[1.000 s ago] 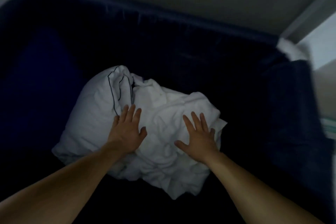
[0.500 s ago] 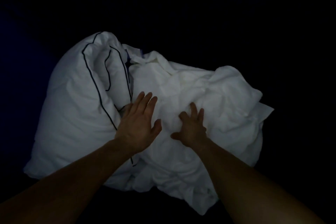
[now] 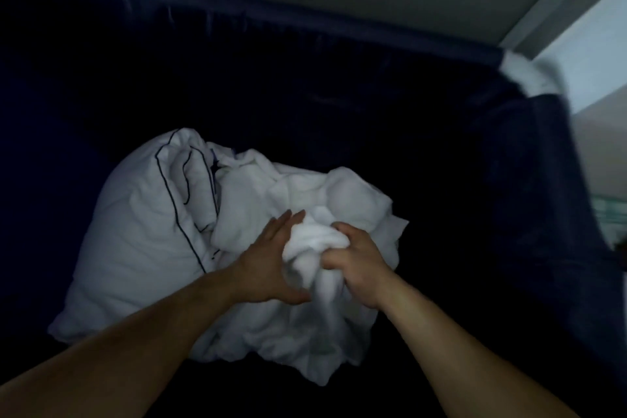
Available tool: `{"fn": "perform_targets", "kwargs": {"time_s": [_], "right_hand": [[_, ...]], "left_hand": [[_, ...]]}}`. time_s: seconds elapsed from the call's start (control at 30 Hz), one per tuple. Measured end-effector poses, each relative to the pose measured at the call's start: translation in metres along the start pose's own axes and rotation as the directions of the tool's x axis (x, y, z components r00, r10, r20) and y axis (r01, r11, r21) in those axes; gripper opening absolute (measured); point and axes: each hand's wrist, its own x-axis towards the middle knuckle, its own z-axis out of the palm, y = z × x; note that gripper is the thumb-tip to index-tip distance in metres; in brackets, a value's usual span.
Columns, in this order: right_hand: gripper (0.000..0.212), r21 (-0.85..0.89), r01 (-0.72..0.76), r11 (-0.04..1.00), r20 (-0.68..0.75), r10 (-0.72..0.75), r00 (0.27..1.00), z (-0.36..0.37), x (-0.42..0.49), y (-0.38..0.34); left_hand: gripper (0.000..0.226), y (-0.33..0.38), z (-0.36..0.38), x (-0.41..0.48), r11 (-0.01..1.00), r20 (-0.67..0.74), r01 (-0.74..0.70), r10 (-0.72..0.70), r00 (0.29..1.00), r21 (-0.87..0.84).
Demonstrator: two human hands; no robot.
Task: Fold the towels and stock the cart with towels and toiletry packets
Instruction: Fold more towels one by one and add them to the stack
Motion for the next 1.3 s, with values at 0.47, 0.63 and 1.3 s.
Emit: {"fn": "perform_targets", "kwargs": {"time_s": [0.47, 0.63, 1.3], "right_hand": [[0.117, -0.316, 0.394, 0.863, -0.212, -0.469, 0.857, -0.106, -0.162, -0.125], [0.139, -0.196, 0.547, 0.814, -0.135, -0.574, 0.807, -0.123, -0.203, -0.101], [0.030, 0.256, 0.559, 0.788, -0.489, -0.394, 0.778, -0.252, -0.389, -0.273]], "left_hand": [[0.032, 0.297, -0.024, -0.048, 0.708, -0.347, -0.059, -0.269, 0.899, -0.704], [0.034, 0.400, -0.047, -0.079, 0.561, -0.309, -0.038, -0.396, 0.865, -0.827], [0.048, 0.580, -0.031, -0.195, 0.574, -0.480, -0.243, -0.305, 0.823, -0.782]]}}
